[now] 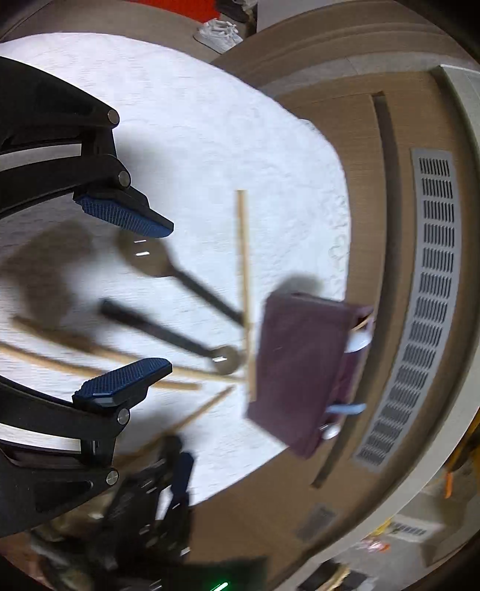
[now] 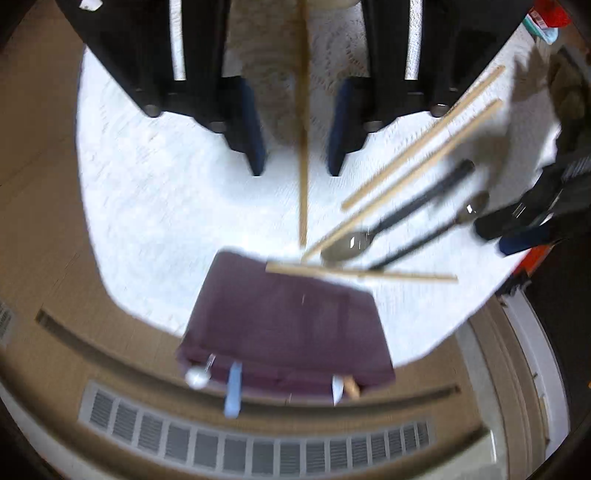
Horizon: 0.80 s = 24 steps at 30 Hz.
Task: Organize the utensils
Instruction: 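Grasp a wooden chopstick with the left tool while the right tool grasps another chopstick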
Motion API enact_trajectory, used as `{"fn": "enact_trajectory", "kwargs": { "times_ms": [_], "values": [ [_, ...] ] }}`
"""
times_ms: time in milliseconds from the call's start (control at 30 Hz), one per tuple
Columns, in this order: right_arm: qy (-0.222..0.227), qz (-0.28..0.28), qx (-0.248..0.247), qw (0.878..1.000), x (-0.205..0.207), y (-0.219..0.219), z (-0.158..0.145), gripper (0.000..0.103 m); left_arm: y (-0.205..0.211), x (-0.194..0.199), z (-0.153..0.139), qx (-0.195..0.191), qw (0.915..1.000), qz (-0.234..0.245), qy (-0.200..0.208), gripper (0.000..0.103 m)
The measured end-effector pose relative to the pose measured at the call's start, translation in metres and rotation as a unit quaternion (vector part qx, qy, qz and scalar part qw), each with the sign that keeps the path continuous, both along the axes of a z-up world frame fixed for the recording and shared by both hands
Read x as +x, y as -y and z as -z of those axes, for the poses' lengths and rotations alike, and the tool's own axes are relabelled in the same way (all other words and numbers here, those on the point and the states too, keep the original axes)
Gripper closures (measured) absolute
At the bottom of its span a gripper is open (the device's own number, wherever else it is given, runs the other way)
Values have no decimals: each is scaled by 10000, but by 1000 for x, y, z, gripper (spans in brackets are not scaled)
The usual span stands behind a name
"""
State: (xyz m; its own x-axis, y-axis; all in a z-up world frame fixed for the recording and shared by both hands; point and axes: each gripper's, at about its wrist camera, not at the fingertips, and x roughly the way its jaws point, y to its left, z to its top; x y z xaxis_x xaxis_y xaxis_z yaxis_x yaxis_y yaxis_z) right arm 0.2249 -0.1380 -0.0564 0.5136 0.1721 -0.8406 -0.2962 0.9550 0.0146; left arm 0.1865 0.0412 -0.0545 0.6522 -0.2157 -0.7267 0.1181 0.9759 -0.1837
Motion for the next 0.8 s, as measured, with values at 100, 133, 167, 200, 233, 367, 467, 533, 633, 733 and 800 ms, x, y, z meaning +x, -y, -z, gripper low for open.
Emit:
{"fn": "enact_trajectory", "kwargs": {
  "times_ms": [100, 133, 167, 200, 233, 367, 467, 533, 633, 733, 800],
  "values": [
    [-153, 78, -37, 9998, -2, -1, 12, 84, 7, -20, 4, -20, 9998, 202, -36, 34],
    [-258, 103, -41, 9996, -3, -1, 16, 87, 10, -23, 5, -80, 9995, 297, -62, 34],
    [-252, 122, -81, 9996, -6, -1, 15, 91, 14, -27, 6, -119, 9990, 418, -79, 34],
    [-261, 119, -92, 9995, -7, -1, 16, 95, 15, -30, 5, -121, 9985, 521, -80, 34],
    [-333, 119, -32, 9994, -11, 0, 15, 96, 20, -34, 5, -87, 9978, 647, -71, 34],
    [-368, 277, 305, 9985, -32, 19, 3, 97, 30, -33, 4, -138, 9963, 838, -104, 36],
    [-353, 472, 544, 9968, -47, 37, -5, 97, 39, -27, 6, -38, 9955, 926, -208, 45],
    [-371, 625, 686, 9950, -56, 52, -8, 97, 48, -19, 8, 62, 9939, 1072, -268, 55],
    [-391, 787, 812, 9928, -66, 68, -11, 97, 67, -2, 10, 220, 9897, 1354, -417, 64],
    [-382, 868, 906, 9914, -73, 74, -10, 97, 79, 17, 17, 323, 9872, 1400, -698, 74],
    [-379, 898, 971, 9905, -78, 78, -10, 96, 83, 27, 23, 482, 9867, 1278, -880, 76]
  ]
}}
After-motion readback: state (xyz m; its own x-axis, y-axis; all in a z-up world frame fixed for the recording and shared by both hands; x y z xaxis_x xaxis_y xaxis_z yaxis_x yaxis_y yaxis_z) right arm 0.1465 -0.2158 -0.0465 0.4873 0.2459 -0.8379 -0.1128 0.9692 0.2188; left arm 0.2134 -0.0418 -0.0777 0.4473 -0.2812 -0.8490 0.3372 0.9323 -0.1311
